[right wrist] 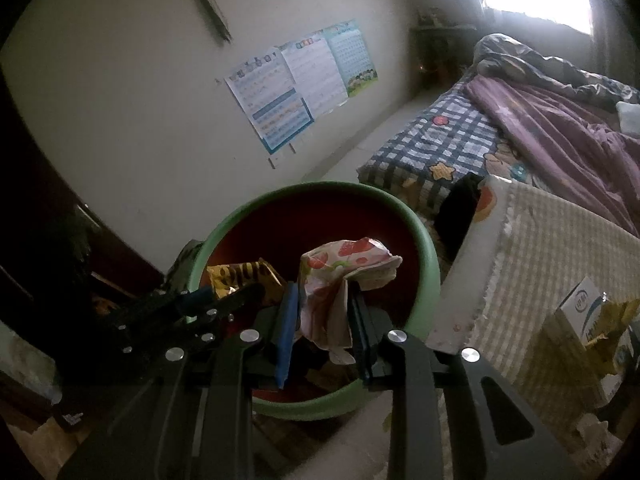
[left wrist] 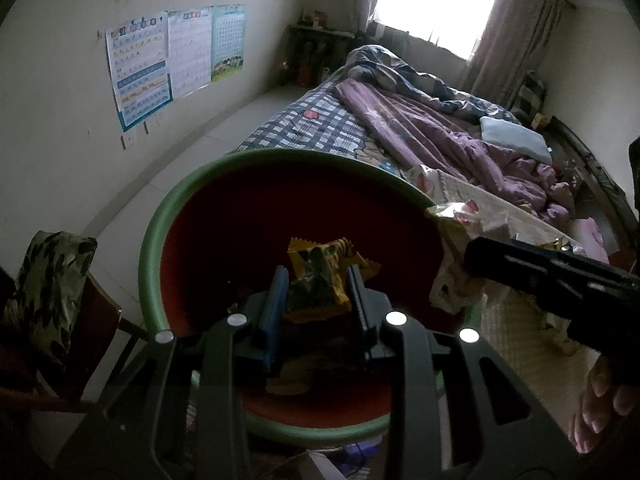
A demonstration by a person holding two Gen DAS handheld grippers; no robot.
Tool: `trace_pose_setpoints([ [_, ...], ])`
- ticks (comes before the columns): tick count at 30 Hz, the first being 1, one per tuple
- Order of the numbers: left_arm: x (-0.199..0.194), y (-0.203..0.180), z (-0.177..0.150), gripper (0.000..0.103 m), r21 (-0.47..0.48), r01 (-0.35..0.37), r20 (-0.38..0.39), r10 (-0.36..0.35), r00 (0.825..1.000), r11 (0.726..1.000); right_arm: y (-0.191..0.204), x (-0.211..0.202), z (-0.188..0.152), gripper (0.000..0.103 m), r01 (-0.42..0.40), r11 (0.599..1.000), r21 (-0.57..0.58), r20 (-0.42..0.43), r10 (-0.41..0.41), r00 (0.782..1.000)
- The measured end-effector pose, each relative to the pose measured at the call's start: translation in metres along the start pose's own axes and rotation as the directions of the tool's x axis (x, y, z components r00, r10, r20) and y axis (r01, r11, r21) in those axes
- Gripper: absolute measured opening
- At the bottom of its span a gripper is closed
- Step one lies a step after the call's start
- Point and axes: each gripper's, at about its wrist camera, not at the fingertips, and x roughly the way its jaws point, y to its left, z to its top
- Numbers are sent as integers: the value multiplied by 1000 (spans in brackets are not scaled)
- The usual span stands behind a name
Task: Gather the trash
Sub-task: 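Carry both wrappers over the red basin and open both grippers, then move both grippers back over the remaining trash on the mat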
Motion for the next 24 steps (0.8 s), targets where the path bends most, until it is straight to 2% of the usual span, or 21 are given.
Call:
trace_pose_setpoints([
  [1, 0, 1, 0, 32, -3, -2, 3, 2, 1000, 1000, 0, 0, 1, 27, -5, 1000, 1, 6, 5, 1000],
  [3, 0, 1, 0, 53, -19, -3, 7, 3, 1000, 1000, 0, 0, 0, 32, -10, 1000, 1, 4, 10, 1000],
  [5, -1, 3, -1, 54, -38, 6, 12, -5, 1000, 999, 0, -2, 0, 37, -5, 1000, 1, 16, 5, 1000],
  [15, -14, -4, -7, 55, -39, -15, 16, 16, 1000, 999, -14, -23, -8, 40, -14, 999, 35, 36, 13, 999],
  [18, -22, -11, -11, 55, -41, -19, 20, 19, 1000, 999, -21, -31, -15, 45, -12, 999, 46, 38, 10, 999],
  [24, -32, -27, -21, 55, -43, -15, 22, 16, 1000, 999, -42, -46, -50, 48, 6, 996, 84, -2, -5, 1000],
])
